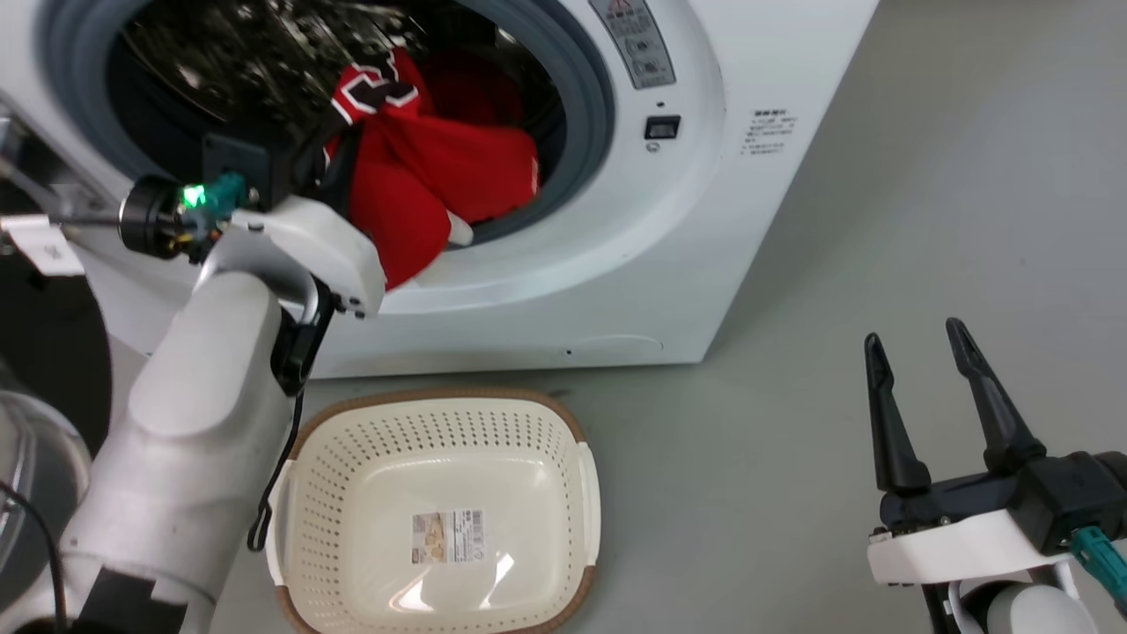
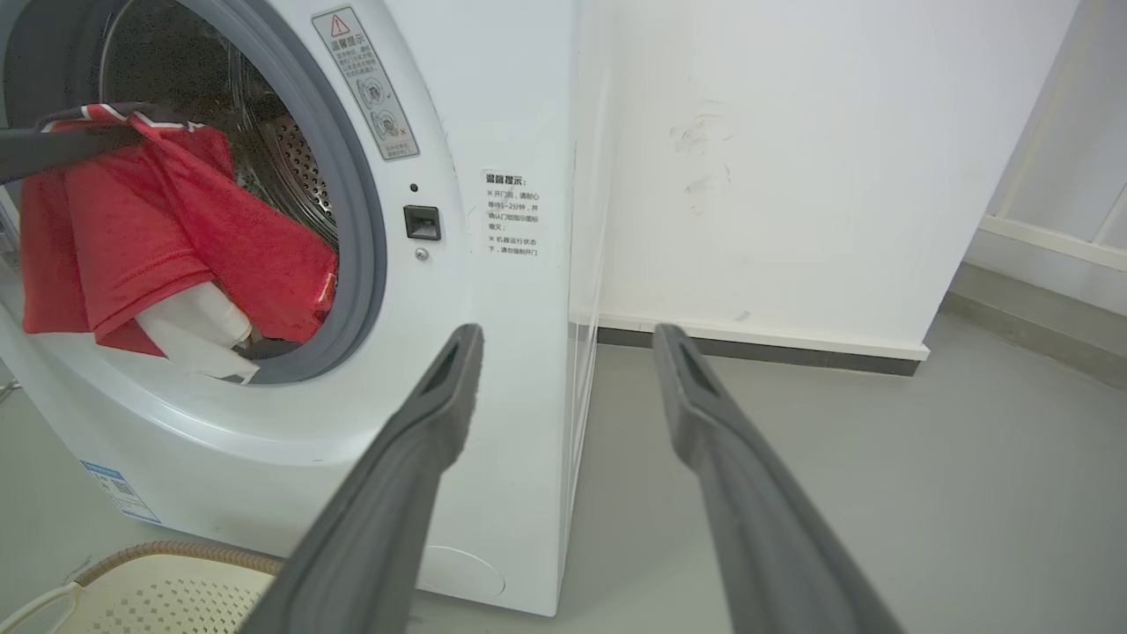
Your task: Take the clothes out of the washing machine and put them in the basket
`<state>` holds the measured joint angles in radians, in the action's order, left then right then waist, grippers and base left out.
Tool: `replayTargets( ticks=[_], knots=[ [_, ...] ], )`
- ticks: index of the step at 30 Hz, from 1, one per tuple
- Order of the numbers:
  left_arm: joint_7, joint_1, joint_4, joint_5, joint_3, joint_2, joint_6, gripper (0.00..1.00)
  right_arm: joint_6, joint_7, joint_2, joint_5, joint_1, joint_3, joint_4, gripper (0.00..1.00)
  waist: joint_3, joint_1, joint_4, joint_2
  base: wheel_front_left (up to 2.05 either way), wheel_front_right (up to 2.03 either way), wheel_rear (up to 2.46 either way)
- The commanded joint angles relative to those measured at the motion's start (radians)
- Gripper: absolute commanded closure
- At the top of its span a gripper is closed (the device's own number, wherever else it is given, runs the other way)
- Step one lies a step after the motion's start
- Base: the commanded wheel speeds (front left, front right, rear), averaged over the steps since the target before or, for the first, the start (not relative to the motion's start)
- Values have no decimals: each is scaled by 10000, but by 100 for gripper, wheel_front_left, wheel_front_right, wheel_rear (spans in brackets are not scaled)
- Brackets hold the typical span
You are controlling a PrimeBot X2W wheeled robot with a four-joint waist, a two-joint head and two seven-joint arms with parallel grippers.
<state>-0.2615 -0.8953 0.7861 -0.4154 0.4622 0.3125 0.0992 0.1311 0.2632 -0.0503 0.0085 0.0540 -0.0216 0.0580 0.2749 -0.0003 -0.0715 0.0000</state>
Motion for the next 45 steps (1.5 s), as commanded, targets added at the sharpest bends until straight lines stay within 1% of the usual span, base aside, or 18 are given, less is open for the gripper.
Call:
replayTargets(
  ticks=[1,4,10,15,22,28,33,37,42,45],
  knots=[
    [-49,257,-281,105,-60,98,-78,100,-7,25,2,-42,-120,-8,-27,0,-361,3,250,0,0,0,0],
    [-51,905,-1327,210,-148,219,-280,100,-7,25,2,-20,-305,-62,-91,0,-680,3,344,0,0,0,0],
    [-44,2125,-3259,175,-319,639,-676,100,-7,24,3,76,-647,-153,-185,0,-1215,3,377,0,0,0,0],
    [257,3132,-5005,103,-467,1084,-1119,100,-7,24,2,82,-858,-233,-226,0,-1513,3,318,0,0,0,0],
    [897,4431,-7464,63,-670,1739,-1753,100,-7,24,3,103,-1097,-154,-250,0,-1664,3,285,0,0,0,0],
    [1310,5193,-8928,90,-767,2073,-2167,100,-7,24,3,142,-1087,-98,-263,0,-1569,3,314,0,0,0,0],
    [1492,5688,-9383,-7,-646,2171,-2287,100,-7,24,3,181,-945,-100,-261,0,-1375,3,323,0,0,0,0],
    [1476,6012,-9268,-74,-492,2086,-2267,100,-7,24,3,192,-763,-80,-268,0,-1130,3,279,0,0,0,0],
    [1325,6409,-8702,-272,-86,1749,-2139,100,-7,24,3,171,-535,1,-207,0,-705,3,215,0,0,0,0],
    [1083,6422,-7883,-415,101,1556,-1861,100,-7,24,5,148,-339,35,-131,0,-288,3,171,0,0,0,0]
  ],
)
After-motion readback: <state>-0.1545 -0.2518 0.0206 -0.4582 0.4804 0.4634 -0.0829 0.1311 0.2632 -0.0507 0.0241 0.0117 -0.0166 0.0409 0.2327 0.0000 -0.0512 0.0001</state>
